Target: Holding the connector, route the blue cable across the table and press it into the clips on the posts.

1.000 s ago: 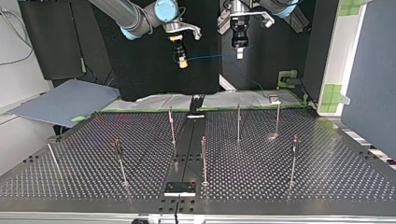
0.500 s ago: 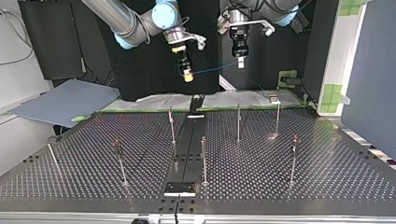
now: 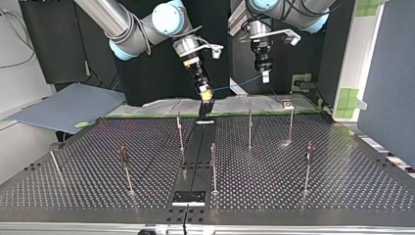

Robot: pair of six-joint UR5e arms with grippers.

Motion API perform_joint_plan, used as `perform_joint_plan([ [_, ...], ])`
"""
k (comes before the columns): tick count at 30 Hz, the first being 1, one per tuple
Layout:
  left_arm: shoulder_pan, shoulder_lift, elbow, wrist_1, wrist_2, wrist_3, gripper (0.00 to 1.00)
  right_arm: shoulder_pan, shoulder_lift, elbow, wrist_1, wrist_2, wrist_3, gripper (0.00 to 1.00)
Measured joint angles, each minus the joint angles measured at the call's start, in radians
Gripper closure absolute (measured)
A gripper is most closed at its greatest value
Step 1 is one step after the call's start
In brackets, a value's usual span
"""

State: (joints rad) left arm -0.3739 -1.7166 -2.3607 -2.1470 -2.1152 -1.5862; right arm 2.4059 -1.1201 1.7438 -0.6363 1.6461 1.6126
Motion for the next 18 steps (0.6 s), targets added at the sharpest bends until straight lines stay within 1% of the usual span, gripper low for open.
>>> perform_joint_plan([
  [4, 0.037, 0.037, 0.017, -0.037, 0.0, -0.024, 1.0, 0.01, -0.034, -0.038, 0.028, -0.028, 0.001, 1.0],
  [7, 0.064, 0.064, 0.037, -0.064, -0.005, -0.036, 1.0, 0.017, -0.033, -0.065, 0.046, -0.038, 0.001, 1.0],
  [10, 0.09, 0.09, 0.059, -0.09, -0.019, -0.038, 1.0, 0.025, -0.026, -0.092, 0.053, -0.042, 0.003, 1.0],
  [12, 0.107, 0.107, 0.073, -0.107, -0.029, -0.035, 1.0, 0.028, -0.024, -0.108, 0.056, -0.043, 0.009, 1.0],
  [14, 0.123, 0.124, 0.088, -0.124, -0.038, -0.03, 1.0, 0.03, -0.022, -0.128, 0.061, -0.044, 0.018, 1.0],
  [18, 0.143, 0.156, 0.112, -0.156, -0.044, -0.024, 1.0, 0.032, -0.02, -0.165, 0.078, -0.044, 0.029, 1.0],
])
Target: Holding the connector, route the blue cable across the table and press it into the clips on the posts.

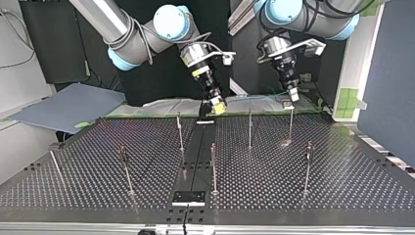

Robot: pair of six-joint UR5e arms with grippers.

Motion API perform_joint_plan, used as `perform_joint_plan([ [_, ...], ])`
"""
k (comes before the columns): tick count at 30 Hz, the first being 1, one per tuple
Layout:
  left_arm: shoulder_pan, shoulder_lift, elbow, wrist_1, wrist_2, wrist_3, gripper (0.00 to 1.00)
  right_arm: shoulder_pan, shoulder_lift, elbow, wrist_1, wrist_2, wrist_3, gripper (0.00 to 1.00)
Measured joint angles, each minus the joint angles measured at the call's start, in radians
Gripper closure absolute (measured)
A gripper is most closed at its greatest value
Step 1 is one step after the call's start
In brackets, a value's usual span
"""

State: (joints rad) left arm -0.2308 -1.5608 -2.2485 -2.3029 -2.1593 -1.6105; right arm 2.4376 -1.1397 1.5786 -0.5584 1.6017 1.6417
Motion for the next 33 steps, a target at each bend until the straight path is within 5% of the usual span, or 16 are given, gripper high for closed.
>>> perform_joint_plan([
  [11, 0.033, 0.07, 0.05, -0.078, 0.043, -0.02, 1.0, 0.005, 0.021, -0.093, 0.047, -0.002, 0.011, 1.0],
  [23, 0.077, 0.066, 0.106, -0.082, 0.066, -0.019, 1.0, 0.008, 0.087, -0.197, 0.116, -0.024, 0.024, 1.0],
  [33, 0.121, 0.044, 0.136, -0.08, 0.098, -0.02, 1.0, 0.022, 0.097, -0.28, 0.163, -0.026, 0.026, 1.0],
])
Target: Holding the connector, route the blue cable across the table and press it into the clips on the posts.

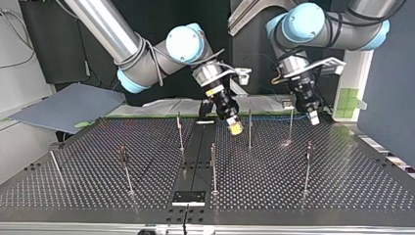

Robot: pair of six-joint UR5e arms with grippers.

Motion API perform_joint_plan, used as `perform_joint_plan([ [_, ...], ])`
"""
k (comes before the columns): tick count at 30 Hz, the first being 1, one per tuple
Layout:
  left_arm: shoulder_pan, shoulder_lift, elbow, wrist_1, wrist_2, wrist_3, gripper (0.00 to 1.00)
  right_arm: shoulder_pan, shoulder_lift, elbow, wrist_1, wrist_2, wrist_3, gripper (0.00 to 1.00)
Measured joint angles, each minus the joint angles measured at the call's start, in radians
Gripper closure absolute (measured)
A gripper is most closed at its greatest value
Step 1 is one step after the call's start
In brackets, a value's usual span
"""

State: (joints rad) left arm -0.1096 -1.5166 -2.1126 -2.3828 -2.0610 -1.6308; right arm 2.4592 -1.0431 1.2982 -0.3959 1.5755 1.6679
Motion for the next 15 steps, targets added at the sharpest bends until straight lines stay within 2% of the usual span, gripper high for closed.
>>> perform_joint_plan([
  [6, 0.027, -0.002, 0.014, 0.002, 0.023, -0.004, 1.0, 0.002, 0.01, -0.055, 0.005, 0.0, 0.013, 1.0],
  [15, 0.062, -0.031, 0.057, 0.003, 0.058, -0.016, 1.0, 0.003, 0.049, -0.131, 0.019, -0.001, 0.016, 1.0],
])
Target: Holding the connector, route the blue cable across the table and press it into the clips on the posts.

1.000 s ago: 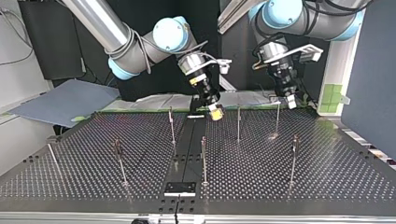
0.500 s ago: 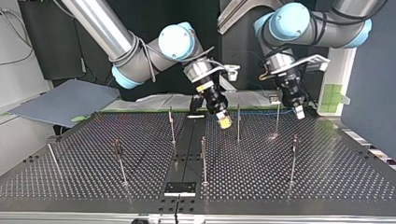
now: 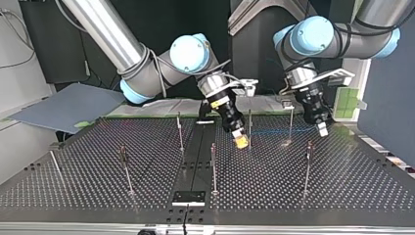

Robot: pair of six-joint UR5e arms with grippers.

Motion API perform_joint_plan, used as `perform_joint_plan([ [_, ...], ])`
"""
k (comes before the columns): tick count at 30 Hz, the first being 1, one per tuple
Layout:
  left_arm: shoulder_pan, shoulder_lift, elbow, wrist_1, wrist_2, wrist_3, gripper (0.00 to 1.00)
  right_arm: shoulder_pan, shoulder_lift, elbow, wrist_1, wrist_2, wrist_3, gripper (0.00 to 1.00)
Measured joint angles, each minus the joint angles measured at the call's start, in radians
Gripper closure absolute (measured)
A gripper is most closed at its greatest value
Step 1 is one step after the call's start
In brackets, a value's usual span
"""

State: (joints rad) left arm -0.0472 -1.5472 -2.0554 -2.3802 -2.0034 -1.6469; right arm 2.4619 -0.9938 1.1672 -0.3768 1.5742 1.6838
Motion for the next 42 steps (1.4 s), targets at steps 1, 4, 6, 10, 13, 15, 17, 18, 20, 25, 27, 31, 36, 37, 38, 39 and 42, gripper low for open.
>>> perform_joint_plan([
  [1, 0.002, -0.004, 0.006, 0.0, 0.002, -0.001, 1.0, 0.0, 0.005, -0.01, 0.004, 0.0, 0.001, 1.0],
  [4, 0.011, -0.014, 0.024, 0.0, 0.007, -0.002, 1.0, -0.003, 0.017, -0.029, 0.009, 0.0, 0.004, 1.0],
  [6, 0.019, -0.016, 0.036, -0.001, 0.009, -0.003, 1.0, -0.005, 0.025, -0.036, 0.01, 0.0, 0.006, 1.0],
  [10, 0.034, -0.018, 0.054, -0.01, 0.02, -0.003, 1.0, -0.006, 0.043, -0.043, 0.01, 0.001, 0.007, 1.0],
  [13, 0.047, -0.019, 0.061, -0.01, 0.032, -0.007, 1.0, -0.006, 0.059, -0.051, 0.011, 0.0, 0.007, 1.0],
  [15, 0.056, -0.021, 0.066, -0.01, 0.045, -0.011, 1.0, -0.006, 0.067, -0.057, 0.011, 0.0, 0.007, 1.0],
  [17, 0.062, -0.027, 0.071, -0.01, 0.054, -0.013, 1.0, -0.006, 0.074, -0.066, 0.012, 0.0, 0.007, 1.0],
  [18, 0.066, -0.033, 0.075, -0.01, 0.06, -0.014, 1.0, -0.006, 0.076, -0.07, 0.012, 0.0, 0.007, 1.0],
  [20, 0.072, -0.048, 0.081, -0.009, 0.072, -0.014, 1.0, -0.007, 0.078, -0.081, 0.013, 0.0, 0.007, 1.0],
  [25, 0.09, -0.066, 0.089, 0.014, 0.094, -0.025, 1.0, -0.008, 0.081, -0.109, 0.021, 0.0, 0.008, 1.0],
  [27, 0.102, -0.067, 0.092, 0.026, 0.102, -0.032, 1.0, -0.009, 0.082, -0.118, 0.023, 0.0, 0.008, 1.0],
  [31, 0.128, -0.07, 0.096, 0.039, 0.126, -0.047, 1.0, -0.011, 0.084, -0.135, 0.026, 0.0, 0.009, 1.0],
  [36, 0.164, -0.095, 0.118, 0.054, 0.164, -0.069, 1.0, -0.011, 0.084, -0.156, 0.035, 0.004, 0.009, 1.0],
  [37, 0.168, -0.102, 0.123, 0.055, 0.172, -0.071, 1.0, -0.012, 0.084, -0.162, 0.038, 0.007, 0.009, 1.0],
  [38, 0.172, -0.111, 0.132, 0.056, 0.182, -0.074, 1.0, -0.013, 0.085, -0.167, 0.041, 0.009, 0.009, 1.0],
  [39, 0.174, -0.118, 0.138, 0.057, 0.189, -0.076, 1.0, -0.013, 0.085, -0.171, 0.044, 0.011, 0.009, 1.0],
  [42, 0.177, -0.143, 0.158, 0.057, 0.215, -0.082, 1.0, -0.015, 0.085, -0.186, 0.055, 0.019, 0.009, 1.0],
])
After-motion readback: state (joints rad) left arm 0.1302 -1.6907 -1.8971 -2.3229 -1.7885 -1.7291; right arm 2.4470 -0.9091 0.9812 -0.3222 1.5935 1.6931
